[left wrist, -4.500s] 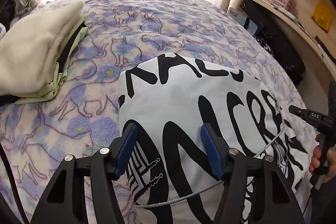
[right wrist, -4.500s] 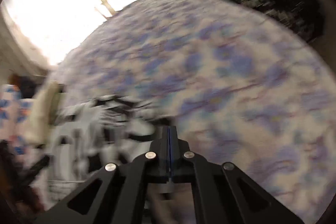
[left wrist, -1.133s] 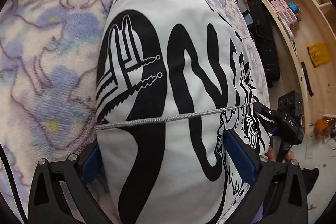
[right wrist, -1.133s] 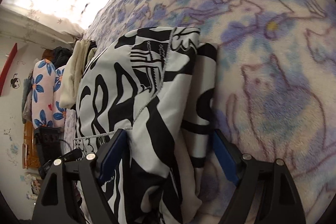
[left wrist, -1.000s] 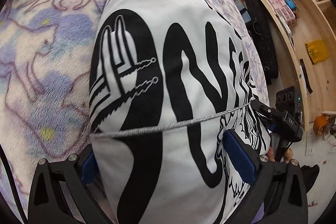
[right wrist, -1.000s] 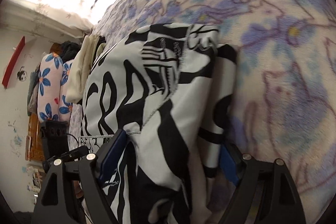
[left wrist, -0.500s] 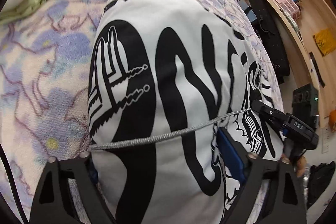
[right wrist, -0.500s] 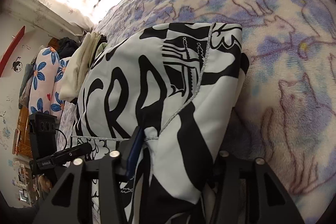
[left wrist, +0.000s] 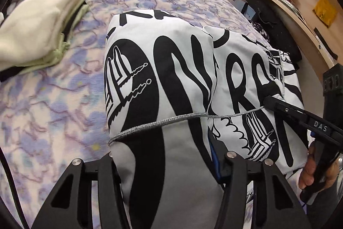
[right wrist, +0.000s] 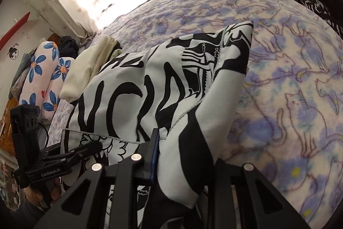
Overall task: Fold large clothes
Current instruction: 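Grasp the folded jacket with both grippers and lift it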
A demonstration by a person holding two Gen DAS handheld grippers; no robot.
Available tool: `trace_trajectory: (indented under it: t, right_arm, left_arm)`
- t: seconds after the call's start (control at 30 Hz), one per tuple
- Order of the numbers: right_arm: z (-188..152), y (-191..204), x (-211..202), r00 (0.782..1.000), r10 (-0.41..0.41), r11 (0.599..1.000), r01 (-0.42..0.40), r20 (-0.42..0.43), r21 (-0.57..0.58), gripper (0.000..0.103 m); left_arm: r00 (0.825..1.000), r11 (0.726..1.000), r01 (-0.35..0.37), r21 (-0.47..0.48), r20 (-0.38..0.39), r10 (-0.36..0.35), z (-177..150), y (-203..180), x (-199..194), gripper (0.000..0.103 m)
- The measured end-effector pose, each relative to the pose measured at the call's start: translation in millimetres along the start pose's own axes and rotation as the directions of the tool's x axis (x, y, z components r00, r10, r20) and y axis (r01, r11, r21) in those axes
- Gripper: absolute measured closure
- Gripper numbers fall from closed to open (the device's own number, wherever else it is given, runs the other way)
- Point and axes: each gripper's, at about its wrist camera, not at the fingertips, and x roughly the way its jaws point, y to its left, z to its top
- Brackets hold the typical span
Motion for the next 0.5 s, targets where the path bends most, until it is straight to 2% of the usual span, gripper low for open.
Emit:
trace_trajectory:
  t: [0.23,0.5]
  right_arm:
    - [0,71,-2,0.998,0.056,0.998,-0.055,0.029,-0.030,0.081]
    - [37,180,33,0.986,0.165,0.983,-0.161,0.033,-0.092,0.081]
  left_arm:
    - [0.998,0.999,-0.048,0.024,0.032,0.048,-7,52,-71,0.052]
    - [0.987,0.990,-0.140,0.024,0.078,0.138,27,141,-156,0.052]
